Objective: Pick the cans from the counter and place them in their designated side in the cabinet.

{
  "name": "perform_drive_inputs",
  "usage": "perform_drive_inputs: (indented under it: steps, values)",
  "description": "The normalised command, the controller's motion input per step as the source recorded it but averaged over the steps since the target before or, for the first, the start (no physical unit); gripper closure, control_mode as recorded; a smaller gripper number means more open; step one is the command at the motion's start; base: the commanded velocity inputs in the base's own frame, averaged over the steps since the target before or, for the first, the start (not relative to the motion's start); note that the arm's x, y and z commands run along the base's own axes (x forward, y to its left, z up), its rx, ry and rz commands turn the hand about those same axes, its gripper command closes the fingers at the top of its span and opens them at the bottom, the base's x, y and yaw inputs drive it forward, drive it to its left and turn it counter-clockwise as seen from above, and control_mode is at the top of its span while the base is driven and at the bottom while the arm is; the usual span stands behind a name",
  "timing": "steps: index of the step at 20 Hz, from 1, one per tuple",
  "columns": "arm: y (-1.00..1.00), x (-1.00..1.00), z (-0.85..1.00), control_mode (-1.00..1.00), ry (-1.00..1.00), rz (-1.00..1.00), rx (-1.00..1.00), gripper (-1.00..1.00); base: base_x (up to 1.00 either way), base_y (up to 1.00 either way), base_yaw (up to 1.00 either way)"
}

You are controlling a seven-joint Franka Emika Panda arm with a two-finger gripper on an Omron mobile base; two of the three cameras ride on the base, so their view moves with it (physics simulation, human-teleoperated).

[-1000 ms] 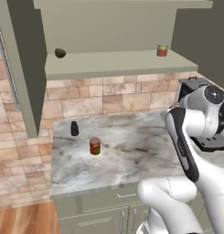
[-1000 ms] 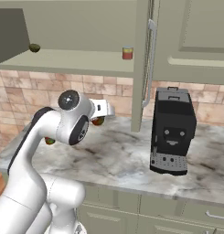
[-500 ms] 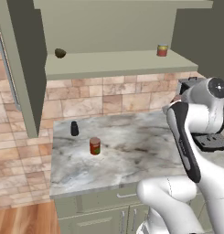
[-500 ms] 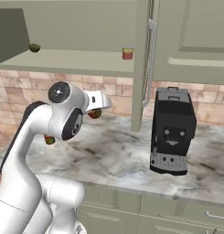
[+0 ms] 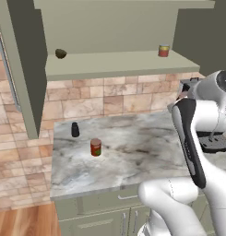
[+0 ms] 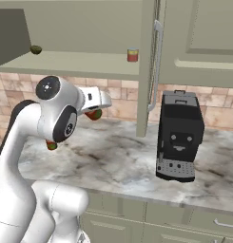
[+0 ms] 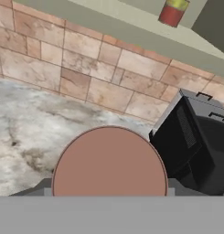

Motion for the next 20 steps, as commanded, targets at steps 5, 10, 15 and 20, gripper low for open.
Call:
perform_drive_inputs:
  steps: [5,10,15,20]
  values:
    - [0.05,-0.29,0.25,-1.0,0.0,0.02,-0.03,1.0,0.0,0.0,0.0]
    - [0.08,-0.3,0.28,-1.0,0.0,0.02,-0.01,1.0,0.0,0.0,0.0]
    - [0.07,-0.16,0.34,-1.0,-0.01,0.03,0.0,1.0,0.0,0.0,0.0]
    - [0.04,0.0,0.31,-1.0,-0.06,0.03,-0.01,1.0,0.0,0.0,0.0]
